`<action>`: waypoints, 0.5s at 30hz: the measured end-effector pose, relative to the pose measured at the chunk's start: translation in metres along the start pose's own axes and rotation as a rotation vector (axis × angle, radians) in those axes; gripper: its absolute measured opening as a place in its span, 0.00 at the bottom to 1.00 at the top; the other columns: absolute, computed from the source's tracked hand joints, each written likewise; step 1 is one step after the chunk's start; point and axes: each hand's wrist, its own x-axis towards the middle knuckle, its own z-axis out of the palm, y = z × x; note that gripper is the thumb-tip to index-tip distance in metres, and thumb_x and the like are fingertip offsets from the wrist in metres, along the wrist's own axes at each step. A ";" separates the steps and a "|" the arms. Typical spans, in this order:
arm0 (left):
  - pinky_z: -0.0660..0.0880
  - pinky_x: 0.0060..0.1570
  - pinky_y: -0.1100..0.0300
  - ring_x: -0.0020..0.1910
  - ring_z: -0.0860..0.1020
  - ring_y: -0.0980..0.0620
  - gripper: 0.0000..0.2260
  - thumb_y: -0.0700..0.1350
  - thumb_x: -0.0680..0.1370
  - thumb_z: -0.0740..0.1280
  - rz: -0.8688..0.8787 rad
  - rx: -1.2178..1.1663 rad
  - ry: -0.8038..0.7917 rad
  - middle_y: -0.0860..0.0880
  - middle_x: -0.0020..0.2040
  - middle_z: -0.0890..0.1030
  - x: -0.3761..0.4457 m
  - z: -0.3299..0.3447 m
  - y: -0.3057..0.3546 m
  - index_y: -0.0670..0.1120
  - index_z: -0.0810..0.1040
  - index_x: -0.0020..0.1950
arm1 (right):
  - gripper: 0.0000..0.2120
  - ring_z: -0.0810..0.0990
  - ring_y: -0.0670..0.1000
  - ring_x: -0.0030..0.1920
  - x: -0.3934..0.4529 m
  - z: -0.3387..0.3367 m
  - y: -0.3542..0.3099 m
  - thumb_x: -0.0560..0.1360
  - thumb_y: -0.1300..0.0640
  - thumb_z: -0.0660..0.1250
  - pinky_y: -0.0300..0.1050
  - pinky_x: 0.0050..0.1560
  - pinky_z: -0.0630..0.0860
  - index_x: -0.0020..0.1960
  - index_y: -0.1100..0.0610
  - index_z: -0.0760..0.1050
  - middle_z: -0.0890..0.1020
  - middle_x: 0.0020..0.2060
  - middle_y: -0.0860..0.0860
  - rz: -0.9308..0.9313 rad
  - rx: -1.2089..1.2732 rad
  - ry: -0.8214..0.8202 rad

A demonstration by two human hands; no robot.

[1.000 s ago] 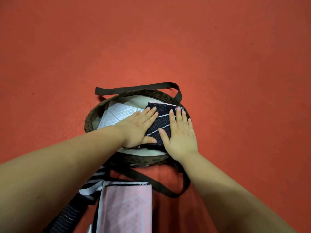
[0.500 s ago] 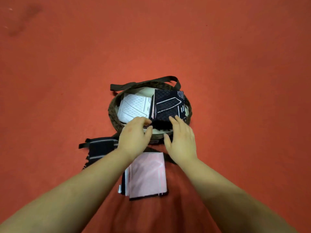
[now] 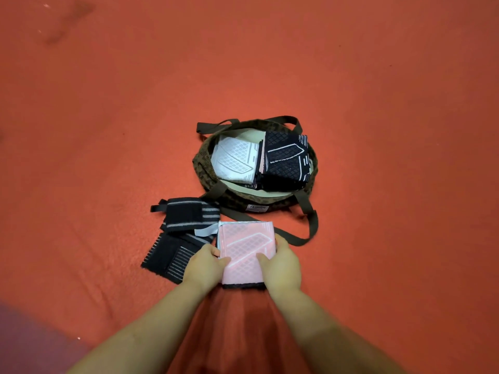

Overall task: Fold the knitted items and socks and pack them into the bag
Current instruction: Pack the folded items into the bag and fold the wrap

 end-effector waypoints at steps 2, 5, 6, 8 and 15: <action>0.69 0.45 0.58 0.48 0.78 0.46 0.09 0.48 0.74 0.70 -0.017 -0.020 -0.009 0.49 0.44 0.78 0.002 0.000 -0.003 0.49 0.70 0.41 | 0.25 0.77 0.54 0.59 -0.007 -0.002 -0.003 0.74 0.54 0.66 0.47 0.61 0.69 0.70 0.49 0.67 0.80 0.58 0.51 -0.015 -0.083 0.041; 0.67 0.43 0.58 0.47 0.77 0.47 0.10 0.48 0.74 0.70 -0.025 -0.037 -0.006 0.49 0.43 0.79 0.001 0.001 -0.002 0.50 0.69 0.40 | 0.23 0.76 0.51 0.59 -0.014 -0.006 -0.006 0.76 0.54 0.63 0.43 0.62 0.65 0.71 0.47 0.65 0.80 0.57 0.49 -0.075 -0.243 0.080; 0.67 0.43 0.58 0.47 0.77 0.47 0.10 0.47 0.74 0.70 -0.024 -0.041 -0.009 0.49 0.42 0.78 0.001 0.000 -0.002 0.49 0.69 0.40 | 0.23 0.76 0.52 0.59 -0.016 -0.007 -0.007 0.76 0.54 0.63 0.44 0.62 0.66 0.71 0.48 0.66 0.80 0.57 0.49 -0.073 -0.224 0.079; 0.67 0.43 0.58 0.47 0.77 0.47 0.10 0.47 0.74 0.70 -0.016 -0.038 -0.026 0.50 0.41 0.77 0.001 -0.001 -0.001 0.49 0.68 0.40 | 0.25 0.77 0.53 0.58 -0.017 -0.006 -0.011 0.73 0.57 0.67 0.45 0.61 0.70 0.69 0.51 0.67 0.80 0.58 0.50 -0.027 -0.006 0.006; 0.74 0.42 0.55 0.42 0.78 0.48 0.14 0.37 0.69 0.69 0.048 -0.308 -0.105 0.48 0.42 0.78 -0.004 -0.016 0.001 0.43 0.74 0.53 | 0.06 0.78 0.46 0.37 -0.012 -0.021 -0.034 0.72 0.60 0.71 0.36 0.36 0.75 0.49 0.58 0.79 0.82 0.40 0.51 -0.016 0.398 -0.376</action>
